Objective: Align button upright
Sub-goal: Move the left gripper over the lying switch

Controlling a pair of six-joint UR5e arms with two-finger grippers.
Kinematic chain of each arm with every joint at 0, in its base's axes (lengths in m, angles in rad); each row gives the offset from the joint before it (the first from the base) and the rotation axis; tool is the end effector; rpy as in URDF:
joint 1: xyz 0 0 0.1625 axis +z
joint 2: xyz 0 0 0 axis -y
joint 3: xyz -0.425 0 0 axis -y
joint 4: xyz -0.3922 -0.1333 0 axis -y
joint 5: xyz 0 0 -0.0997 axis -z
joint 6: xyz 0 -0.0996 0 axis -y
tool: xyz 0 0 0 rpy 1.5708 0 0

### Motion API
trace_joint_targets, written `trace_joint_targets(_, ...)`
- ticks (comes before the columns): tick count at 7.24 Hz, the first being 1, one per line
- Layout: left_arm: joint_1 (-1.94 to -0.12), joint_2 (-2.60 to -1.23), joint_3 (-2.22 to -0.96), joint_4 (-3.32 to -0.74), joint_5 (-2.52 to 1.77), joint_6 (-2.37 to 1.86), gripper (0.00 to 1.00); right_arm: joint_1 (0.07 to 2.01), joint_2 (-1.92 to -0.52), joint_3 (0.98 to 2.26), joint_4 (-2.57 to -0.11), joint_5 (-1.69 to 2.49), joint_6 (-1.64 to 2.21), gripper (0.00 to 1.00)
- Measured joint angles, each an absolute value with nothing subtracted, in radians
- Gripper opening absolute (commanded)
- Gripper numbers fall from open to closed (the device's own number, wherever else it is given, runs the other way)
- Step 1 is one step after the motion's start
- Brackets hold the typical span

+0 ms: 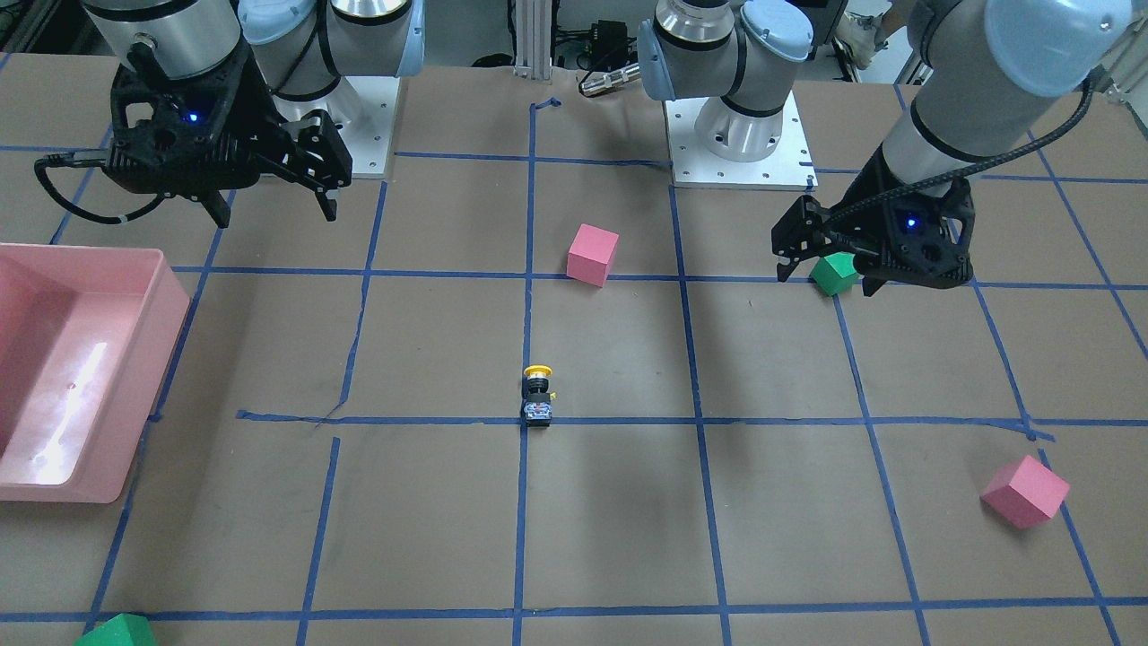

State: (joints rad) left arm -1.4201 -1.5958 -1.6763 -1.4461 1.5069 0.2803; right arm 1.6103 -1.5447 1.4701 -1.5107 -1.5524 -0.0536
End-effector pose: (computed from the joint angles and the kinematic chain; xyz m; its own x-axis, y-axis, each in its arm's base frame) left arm -0.0632 -0.5139 0.4364 -0.9896 0.1292 0.0630 0.1287 0.9916 -0.0121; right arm 0.1549 -0.4976 0.5185 -0.9955 -0.0932 -0.0176 -0.0930 0.9956 -0.0155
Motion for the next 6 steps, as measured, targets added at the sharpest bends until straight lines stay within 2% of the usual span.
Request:
trace_joint_targets(3, -1.514, -1.611, -1.748, -1.281, 1.496, 0.199, 1.00, 1.609, -1.545, 1.471, -1.511, -1.552, -0.054, 1.00)
trace_joint_targets(6, -1.679, -1.639, -1.949, -0.905, 1.499, -0.033, 1.00, 1.609, -1.545, 1.471, -1.511, -1.552, -0.055, 1.00)
